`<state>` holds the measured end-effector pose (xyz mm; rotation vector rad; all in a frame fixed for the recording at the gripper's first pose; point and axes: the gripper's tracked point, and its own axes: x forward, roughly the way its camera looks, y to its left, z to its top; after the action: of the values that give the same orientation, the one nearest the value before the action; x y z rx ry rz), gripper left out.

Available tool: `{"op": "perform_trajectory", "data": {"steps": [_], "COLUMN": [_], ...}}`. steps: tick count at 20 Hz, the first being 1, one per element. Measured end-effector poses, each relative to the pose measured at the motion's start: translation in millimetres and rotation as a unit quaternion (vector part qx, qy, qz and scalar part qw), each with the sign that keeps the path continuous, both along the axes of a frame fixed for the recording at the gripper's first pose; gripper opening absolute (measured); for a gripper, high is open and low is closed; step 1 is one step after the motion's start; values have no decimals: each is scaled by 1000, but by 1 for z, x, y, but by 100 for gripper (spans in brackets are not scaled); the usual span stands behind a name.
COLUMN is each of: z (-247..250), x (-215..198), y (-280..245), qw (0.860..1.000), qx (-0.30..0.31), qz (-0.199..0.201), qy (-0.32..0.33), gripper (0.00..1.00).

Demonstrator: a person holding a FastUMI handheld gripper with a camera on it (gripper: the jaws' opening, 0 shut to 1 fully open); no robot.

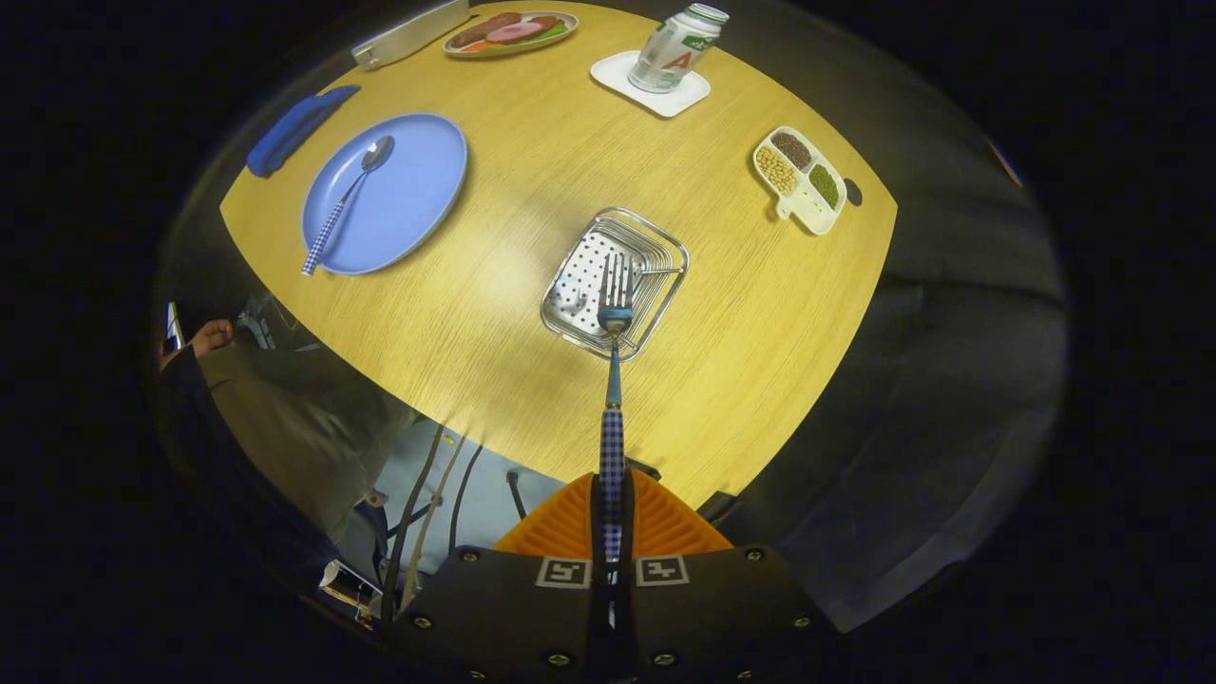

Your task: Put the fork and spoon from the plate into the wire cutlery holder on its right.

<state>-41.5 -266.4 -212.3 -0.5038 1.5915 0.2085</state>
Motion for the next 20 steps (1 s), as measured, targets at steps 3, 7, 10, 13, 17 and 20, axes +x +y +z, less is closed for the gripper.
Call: {"op": "perform_trajectory", "data": {"steps": [3, 7, 10, 13, 17, 20], "z": [-6, -15, -24, -31, -39, -42], "x": [5, 10, 16, 20, 29, 34], "y": [2, 5, 6, 7, 5, 8], "qw": [1000, 999, 998, 997, 996, 995], "qx": [12, 15, 16, 19, 20, 26], "qz": [-9, -14, -22, -27, -32, -33], "qy": [18, 44, 58, 72, 86, 94], "gripper": [3, 3, 3, 3, 3, 3]}}
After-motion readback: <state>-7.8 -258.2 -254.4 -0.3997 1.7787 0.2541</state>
